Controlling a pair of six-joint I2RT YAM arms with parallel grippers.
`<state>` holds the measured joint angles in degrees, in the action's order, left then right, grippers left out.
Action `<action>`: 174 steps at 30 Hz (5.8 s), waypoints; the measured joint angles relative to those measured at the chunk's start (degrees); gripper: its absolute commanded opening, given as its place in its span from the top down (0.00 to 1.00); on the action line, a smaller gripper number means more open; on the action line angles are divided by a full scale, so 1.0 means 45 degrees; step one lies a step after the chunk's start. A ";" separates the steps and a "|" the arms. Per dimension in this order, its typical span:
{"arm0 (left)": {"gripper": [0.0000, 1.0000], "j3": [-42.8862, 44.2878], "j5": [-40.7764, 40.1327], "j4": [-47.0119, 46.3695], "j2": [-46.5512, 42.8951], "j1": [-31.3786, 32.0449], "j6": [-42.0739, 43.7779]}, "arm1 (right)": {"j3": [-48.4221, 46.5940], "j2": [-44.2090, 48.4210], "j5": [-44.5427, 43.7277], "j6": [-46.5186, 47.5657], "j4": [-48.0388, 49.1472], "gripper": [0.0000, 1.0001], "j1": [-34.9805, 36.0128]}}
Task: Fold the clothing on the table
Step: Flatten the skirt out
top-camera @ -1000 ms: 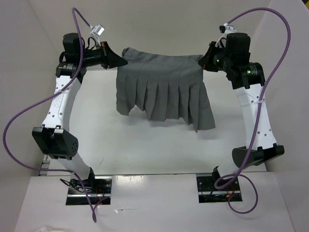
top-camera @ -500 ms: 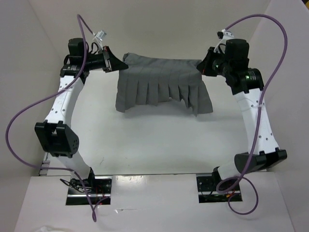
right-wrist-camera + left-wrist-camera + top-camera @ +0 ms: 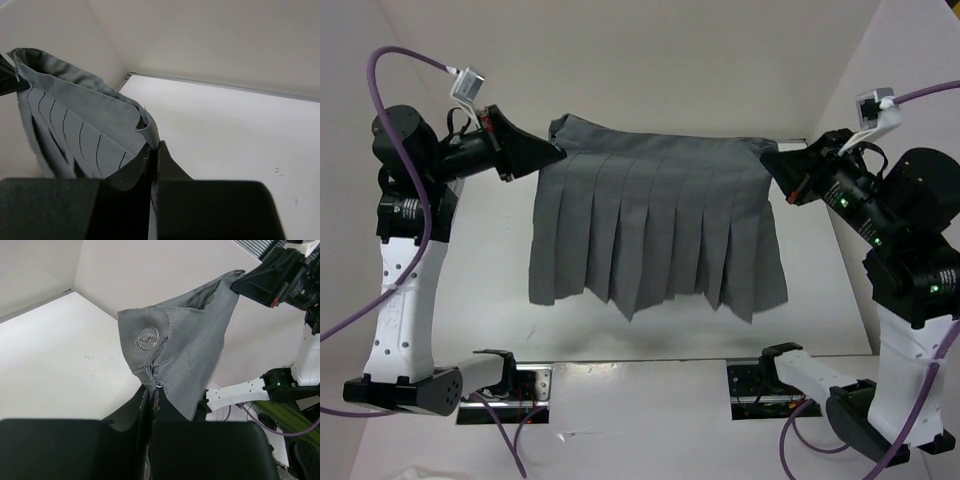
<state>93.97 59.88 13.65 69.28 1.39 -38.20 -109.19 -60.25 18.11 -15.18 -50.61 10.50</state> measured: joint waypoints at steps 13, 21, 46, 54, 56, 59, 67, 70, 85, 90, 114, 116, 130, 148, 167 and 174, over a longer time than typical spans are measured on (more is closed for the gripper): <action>0.97 0.0301 -0.0923 -0.0151 0.8451 -0.0160 0.0685 | 0.3036 -0.6693 -0.0476 -0.0262 0.1627 1.00 -0.0340; 0.93 0.4920 -0.1807 0.1724 1.5062 0.0209 0.0869 | 0.2399 -1.1278 -0.0534 -0.0034 0.1875 1.00 -0.0913; 0.88 1.2162 -0.2132 0.4886 1.7758 0.0267 0.1515 | 0.3376 -0.9952 0.0617 -0.0073 0.2749 1.00 -0.0787; 0.87 0.6139 -0.1501 0.3803 1.3294 0.0311 0.1783 | 0.3565 -0.7072 0.0860 0.0374 0.1899 1.00 -0.0777; 0.86 0.3623 -0.1501 0.3259 1.0899 0.0359 0.1753 | 0.3623 -0.5620 0.0899 0.0534 0.1792 1.00 -0.0777; 0.85 0.0748 -0.1559 0.2361 0.6766 0.0369 0.1715 | 0.3653 -0.3410 0.1059 0.0767 0.1671 1.00 -0.0690; 0.78 -0.2939 -0.1695 0.1132 -0.1035 0.0384 0.0855 | 0.3818 -0.0024 0.1676 0.1069 0.1088 1.00 -0.0267; 0.74 -0.3376 -0.1928 0.1214 -0.1909 0.0384 0.0656 | 0.3871 0.0486 0.1787 0.1107 0.0748 1.00 -0.0219; 0.70 -0.2788 -0.3021 0.0083 0.6708 0.0199 0.0544 | 0.3662 -0.6086 0.0622 0.0631 0.0962 1.00 -0.0199; 0.49 -0.2380 -0.3007 -0.0432 0.9165 0.0369 0.0355 | 0.2307 -0.9695 -0.0131 0.0573 0.0889 1.00 -0.0199; 0.39 0.4158 -0.7995 0.0831 1.3716 0.5323 0.3206 | 0.0359 -1.1239 -0.6708 -0.1195 -0.1491 1.00 -0.1287; 0.39 0.4512 -0.8369 0.1001 1.4154 0.5493 0.3541 | 0.0359 -1.1239 -0.6708 -0.1200 -0.1496 1.00 -0.1311; 0.52 0.5236 -0.8816 0.1443 1.5800 0.6232 0.4070 | 0.0860 -1.1234 -0.6640 -0.1243 -0.1477 1.00 -0.1311; 1.00 0.6489 -0.7849 0.2497 1.5348 0.4988 0.3288 | 0.0287 -1.0996 -0.6858 -0.1326 -0.1574 1.00 -0.1311; 1.00 0.4779 -0.6635 0.3492 0.8476 0.3507 0.3730 | -0.0335 -0.7286 -0.5459 -0.0262 -0.1234 1.00 -0.0646; 1.00 -0.0311 -0.6207 0.3201 0.2574 0.3487 0.3293 | 0.1851 -0.1520 -0.4046 0.0238 -0.1122 1.00 0.0617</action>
<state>92.58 31.94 28.05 80.86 17.08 -23.38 -100.86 -67.09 -0.10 -14.11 -55.66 13.28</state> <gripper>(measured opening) 0.030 0.026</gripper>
